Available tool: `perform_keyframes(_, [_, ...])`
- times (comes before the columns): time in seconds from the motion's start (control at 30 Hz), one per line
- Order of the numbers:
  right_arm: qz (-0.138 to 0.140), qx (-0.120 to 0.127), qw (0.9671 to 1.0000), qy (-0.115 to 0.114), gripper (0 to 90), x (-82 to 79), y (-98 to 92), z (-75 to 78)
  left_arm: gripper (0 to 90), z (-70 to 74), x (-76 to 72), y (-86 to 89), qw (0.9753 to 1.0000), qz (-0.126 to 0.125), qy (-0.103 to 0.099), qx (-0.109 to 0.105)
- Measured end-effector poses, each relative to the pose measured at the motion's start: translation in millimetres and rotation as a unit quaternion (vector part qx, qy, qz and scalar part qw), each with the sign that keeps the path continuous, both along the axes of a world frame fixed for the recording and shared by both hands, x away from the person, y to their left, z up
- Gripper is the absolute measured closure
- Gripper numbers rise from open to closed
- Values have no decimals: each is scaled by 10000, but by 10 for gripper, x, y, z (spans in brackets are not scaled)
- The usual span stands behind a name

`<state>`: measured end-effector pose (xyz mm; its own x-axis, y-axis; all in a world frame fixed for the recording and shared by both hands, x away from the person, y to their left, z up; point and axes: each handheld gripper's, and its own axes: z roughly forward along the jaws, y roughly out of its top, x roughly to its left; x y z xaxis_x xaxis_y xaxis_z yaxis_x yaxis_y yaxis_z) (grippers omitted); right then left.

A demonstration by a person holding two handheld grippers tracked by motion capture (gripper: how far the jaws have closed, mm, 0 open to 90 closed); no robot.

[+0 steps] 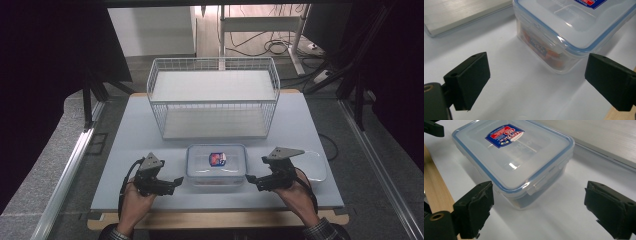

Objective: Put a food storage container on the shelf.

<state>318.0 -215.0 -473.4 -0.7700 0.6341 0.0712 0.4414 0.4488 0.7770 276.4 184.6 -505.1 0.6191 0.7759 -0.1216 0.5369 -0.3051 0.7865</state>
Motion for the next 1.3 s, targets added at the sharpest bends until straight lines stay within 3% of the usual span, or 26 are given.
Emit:
perform_keyframes(0.17, [-30, -68, 10000, -28, 69, 10, 44, 24, 49, 37, 35, -27, 9998, -81, 159, -105])
perform_keyframes(0.23, [-94, -278, 9995, -71, 27, 9, 95, 35, 24, 57, 77, -59, 9997, 22, 235, -42])
perform_keyframes(0.33, [-178, -261, 9995, -73, 24, 25, 132, 55, 21, 78, 136, -68, 9987, -119, 373, -315])
perform_keyframes(0.5, [-239, -343, 9991, 74, 44, 88, 185, 72, 37, 117, 200, -126, 9992, -147, 325, -158])
perform_keyframes(0.67, [-225, -326, 9987, 336, 109, 205, 242, 62, 70, 170, 299, -148, 9993, -179, 271, -159])
perform_keyframes(0.77, [-178, -338, 9987, 349, 123, 258, 277, 72, 80, 195, 354, -180, 9992, -241, 271, -144])
perform_keyframes(0.9, [-41, -302, 9985, 451, 127, 384, 370, 73, 67, 187, 490, -270, 9984, -361, 397, -165])
perform_keyframes(1.03, [10, -270, 9975, 648, 73, 489, 425, -7, 39, 77, 603, -319, 9961, -460, 652, -382])
perform_keyframes(1.17, [100, -52, 9961, 879, 55, 507, 404, -64, 39, 14, 646, -306, 9933, -527, 836, -591])
perform_keyframes(1.2, [131, 22, 9952, 972, 40, 517, 400, -89, 38, -16, 672, -297, 9909, -592, 966, -722])
perform_keyframes(1.23, [131, 22, 9952, 972, 40, 517, 400, -89, 32, -16, 672, -297, 9909, -592, 966, -722])
perform_keyframes(1.27, [114, 81, 9940, 1084, 32, 537, 394, -104, 32, -54, 699, -295, 9873, -689, 1118, -899])
perform_keyframes(1.3, [114, 81, 9940, 1084, 32, 537, 394, -104, 32, -54, 699, -295, 9873, -689, 1118, -899])
